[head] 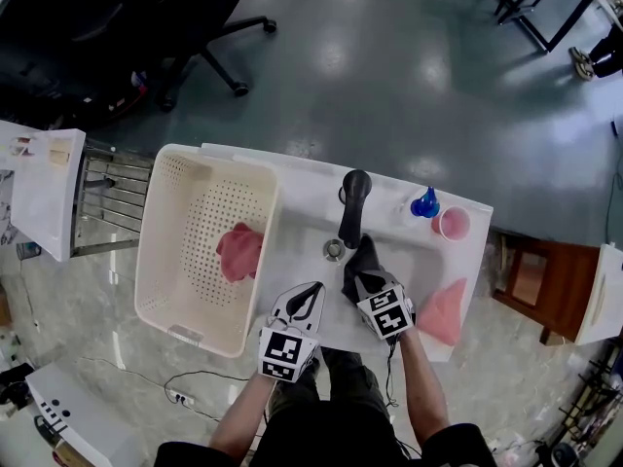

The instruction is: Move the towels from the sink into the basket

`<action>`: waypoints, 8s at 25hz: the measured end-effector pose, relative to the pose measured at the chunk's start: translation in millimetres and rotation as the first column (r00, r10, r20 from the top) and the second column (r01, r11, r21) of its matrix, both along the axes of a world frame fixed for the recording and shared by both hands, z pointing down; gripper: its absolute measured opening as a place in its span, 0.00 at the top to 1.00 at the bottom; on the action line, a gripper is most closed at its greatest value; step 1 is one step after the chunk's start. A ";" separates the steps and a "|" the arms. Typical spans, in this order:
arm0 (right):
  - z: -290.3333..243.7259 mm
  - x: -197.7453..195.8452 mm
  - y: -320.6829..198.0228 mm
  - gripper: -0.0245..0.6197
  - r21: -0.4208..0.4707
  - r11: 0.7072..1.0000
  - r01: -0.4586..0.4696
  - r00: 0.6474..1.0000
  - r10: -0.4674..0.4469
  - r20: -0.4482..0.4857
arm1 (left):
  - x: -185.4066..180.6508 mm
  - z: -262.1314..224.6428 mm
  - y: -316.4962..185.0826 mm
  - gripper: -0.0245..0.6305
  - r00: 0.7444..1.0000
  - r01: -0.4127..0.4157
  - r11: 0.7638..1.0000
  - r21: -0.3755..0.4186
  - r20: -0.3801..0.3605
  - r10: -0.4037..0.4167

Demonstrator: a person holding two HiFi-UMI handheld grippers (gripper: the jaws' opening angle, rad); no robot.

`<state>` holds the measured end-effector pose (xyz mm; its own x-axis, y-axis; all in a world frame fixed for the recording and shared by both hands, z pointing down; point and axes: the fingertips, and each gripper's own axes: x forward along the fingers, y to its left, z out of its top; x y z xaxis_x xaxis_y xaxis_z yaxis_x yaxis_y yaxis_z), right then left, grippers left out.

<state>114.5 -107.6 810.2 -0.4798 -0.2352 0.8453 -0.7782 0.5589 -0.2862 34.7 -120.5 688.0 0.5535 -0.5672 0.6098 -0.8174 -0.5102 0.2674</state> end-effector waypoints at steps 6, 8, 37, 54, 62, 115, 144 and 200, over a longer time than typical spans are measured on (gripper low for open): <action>-6.5 5.6 -2.6 0.91 0.042 0.999 -0.020 1.000 0.020 0.017 | 3.7 -0.2 5.3 0.95 1.000 -0.001 1.000 0.004 0.002 0.001; -8.0 5.7 -2.2 0.91 0.040 0.999 -0.019 1.000 0.018 0.015 | 4.7 -0.7 5.4 0.95 1.000 0.002 1.000 0.010 0.003 -0.002; 21.3 5.3 -3.6 0.71 -0.035 0.998 0.044 0.998 -0.045 -0.054 | 0.8 17.8 -0.4 0.95 1.000 0.024 0.999 -0.034 0.010 -0.024; 15.7 8.5 -7.8 0.89 0.004 0.999 0.034 0.998 -0.033 -0.060 | 1.0 11.2 0.0 0.95 1.000 0.017 1.000 -0.021 0.015 -0.017; -24.0 9.1 -9.0 0.90 0.097 0.995 0.009 1.000 -0.007 -0.019 | 2.8 -15.7 3.1 0.95 1.000 0.016 0.999 0.034 0.017 -0.017; -439.0 -89.3 -32.3 0.90 0.777 0.607 -0.167 0.969 -0.046 0.244 | -127.6 -269.8 17.3 0.95 0.987 0.152 0.851 0.502 -0.038 -0.154; -432.6 -255.5 -27.3 0.90 0.772 0.635 -0.002 0.924 -0.294 0.244 | -274.3 -267.2 69.3 0.95 0.888 0.424 0.758 0.496 -0.062 -0.456; -308.7 -246.3 -16.9 0.60 0.601 0.796 -0.071 0.944 -0.141 0.299 | -269.4 -206.6 57.1 0.95 0.935 0.347 0.857 0.380 -0.065 -0.349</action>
